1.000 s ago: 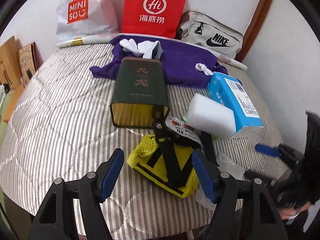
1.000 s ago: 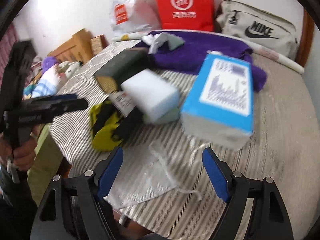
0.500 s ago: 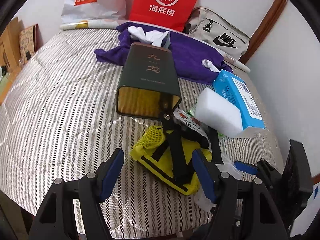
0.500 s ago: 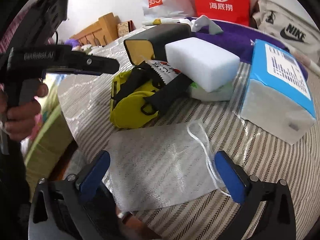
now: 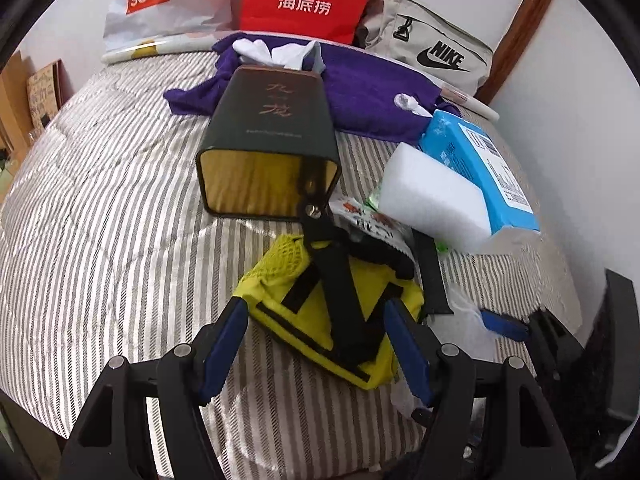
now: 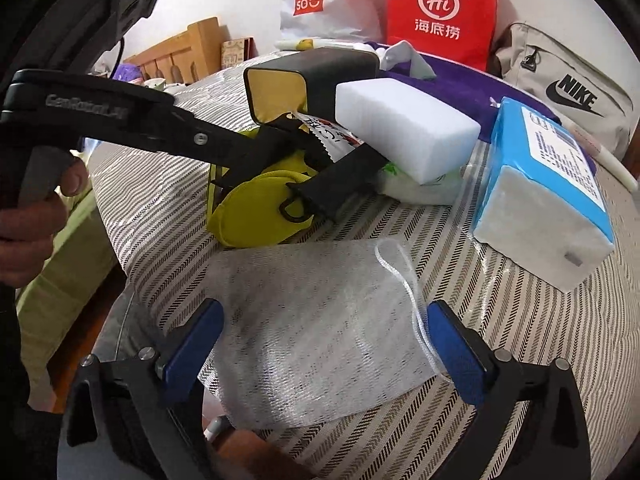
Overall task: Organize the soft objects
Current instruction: 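Grasp the clear plastic bag with the right gripper while the left grasps the yellow pouch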
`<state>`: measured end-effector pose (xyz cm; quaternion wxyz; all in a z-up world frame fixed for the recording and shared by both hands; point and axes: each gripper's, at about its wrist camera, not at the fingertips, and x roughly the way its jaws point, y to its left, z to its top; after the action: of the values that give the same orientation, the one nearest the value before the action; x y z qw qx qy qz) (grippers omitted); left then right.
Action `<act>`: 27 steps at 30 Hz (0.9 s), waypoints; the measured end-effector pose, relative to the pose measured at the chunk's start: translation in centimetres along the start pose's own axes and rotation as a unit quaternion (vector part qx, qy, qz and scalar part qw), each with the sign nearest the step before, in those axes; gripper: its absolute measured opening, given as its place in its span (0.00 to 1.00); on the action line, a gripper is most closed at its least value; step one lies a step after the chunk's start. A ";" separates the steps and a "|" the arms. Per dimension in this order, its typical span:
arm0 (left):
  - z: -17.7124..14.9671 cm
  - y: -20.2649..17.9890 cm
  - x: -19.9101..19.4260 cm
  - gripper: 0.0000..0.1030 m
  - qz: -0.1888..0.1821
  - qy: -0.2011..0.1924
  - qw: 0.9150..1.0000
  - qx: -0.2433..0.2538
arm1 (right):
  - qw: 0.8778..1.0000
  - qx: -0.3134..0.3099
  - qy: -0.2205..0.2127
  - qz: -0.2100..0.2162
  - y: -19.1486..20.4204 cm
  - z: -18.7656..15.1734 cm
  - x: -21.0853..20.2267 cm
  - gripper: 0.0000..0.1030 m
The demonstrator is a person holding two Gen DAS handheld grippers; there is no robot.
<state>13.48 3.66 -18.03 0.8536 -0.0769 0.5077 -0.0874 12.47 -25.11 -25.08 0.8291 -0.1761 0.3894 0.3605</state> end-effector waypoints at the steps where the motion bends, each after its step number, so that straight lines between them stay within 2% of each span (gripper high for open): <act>1: 0.1 -0.2 0.1 0.66 0.006 -0.006 1.000 -0.001 | 1.000 0.000 -0.004 -0.001 0.0 -0.1 -0.2 0.91; 5: 0.1 -0.9 0.0 0.64 0.002 -0.020 1.000 0.012 | 1.000 0.006 -0.014 -0.004 -0.2 -0.4 -0.9 0.66; 7: 0.1 -1.3 0.1 0.55 -0.005 -0.020 1.000 0.018 | 1.000 0.014 -0.017 -0.005 -0.8 -0.5 -1.2 0.56; 8: 0.1 -1.5 0.3 0.54 -0.005 -0.017 1.000 0.021 | 1.000 0.018 -0.018 -0.006 -1.0 -0.6 -1.4 0.47; 9: 0.1 -1.7 0.4 0.53 0.000 -0.017 1.000 0.025 | 0.999 0.024 -0.019 -0.008 -1.4 -0.6 -1.5 0.39; 11: 0.1 -2.0 0.7 0.51 0.016 -0.019 0.999 0.036 | 0.999 0.035 -0.017 -0.006 -2.3 -0.5 -1.7 0.30; 15: 0.3 -2.4 1.6 0.45 0.038 -0.010 0.998 0.039 | 0.998 0.046 -0.021 -0.030 -3.8 -0.6 -2.2 0.24; 17: 0.2 -2.6 1.8 0.30 0.049 -0.012 0.998 0.046 | 0.997 0.051 -0.024 -0.043 -4.6 -0.7 -2.5 0.20; 19: 0.2 -2.7 2.2 0.22 0.046 -0.005 0.998 0.048 | 0.996 0.063 -0.024 -0.054 -5.5 -0.9 -2.8 0.17; 24: 0.1 -2.7 2.3 0.22 0.045 -0.004 0.998 0.046 | 0.994 0.092 -0.022 -0.052 -7.4 -1.2 -2.8 0.17; 27: 0.5 -2.5 2.5 0.25 0.036 0.000 0.999 0.030 | 0.994 0.099 -0.025 -0.045 -7.6 -1.3 -2.6 0.17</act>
<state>14.90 0.69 -19.40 0.8581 -0.0329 0.5074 -0.0720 16.31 -32.19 -23.81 0.8674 -0.1013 0.3939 0.2867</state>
